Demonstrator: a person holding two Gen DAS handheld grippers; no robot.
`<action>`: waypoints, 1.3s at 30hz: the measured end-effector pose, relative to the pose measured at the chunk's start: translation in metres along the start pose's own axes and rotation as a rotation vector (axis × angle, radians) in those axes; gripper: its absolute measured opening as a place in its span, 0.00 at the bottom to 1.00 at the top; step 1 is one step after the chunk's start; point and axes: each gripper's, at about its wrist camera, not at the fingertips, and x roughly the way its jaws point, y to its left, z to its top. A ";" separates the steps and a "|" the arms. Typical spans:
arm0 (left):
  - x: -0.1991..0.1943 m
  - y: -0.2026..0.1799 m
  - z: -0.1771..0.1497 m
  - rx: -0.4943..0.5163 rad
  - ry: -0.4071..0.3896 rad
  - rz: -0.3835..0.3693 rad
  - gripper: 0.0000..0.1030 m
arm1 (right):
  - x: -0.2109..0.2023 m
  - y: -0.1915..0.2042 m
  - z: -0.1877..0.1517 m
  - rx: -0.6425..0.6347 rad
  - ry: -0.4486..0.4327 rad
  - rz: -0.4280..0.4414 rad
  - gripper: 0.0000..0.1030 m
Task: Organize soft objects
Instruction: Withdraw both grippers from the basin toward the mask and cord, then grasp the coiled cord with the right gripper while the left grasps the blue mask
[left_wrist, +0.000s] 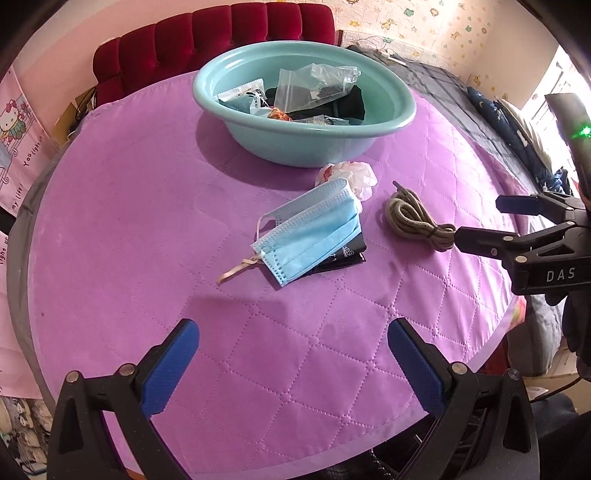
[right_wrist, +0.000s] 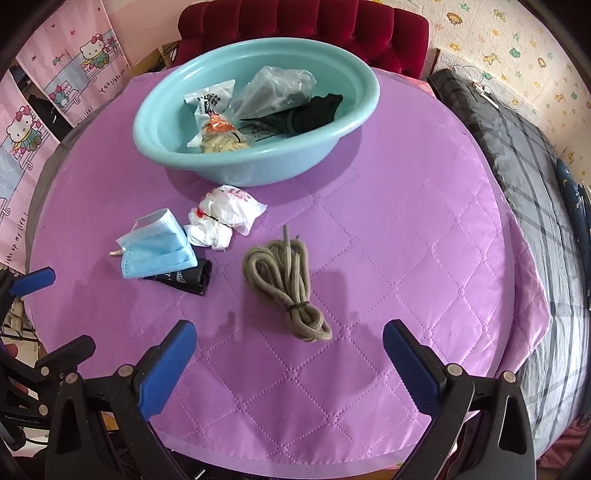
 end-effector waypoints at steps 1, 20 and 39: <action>0.001 0.000 0.000 0.000 0.000 0.002 1.00 | 0.001 0.000 0.000 0.000 0.003 0.001 1.00; 0.025 0.008 0.000 -0.061 0.050 0.006 1.00 | 0.061 -0.001 0.026 -0.034 0.098 0.036 1.00; 0.041 0.014 0.018 -0.058 0.072 -0.005 1.00 | 0.077 0.001 0.042 -0.079 0.141 0.108 0.23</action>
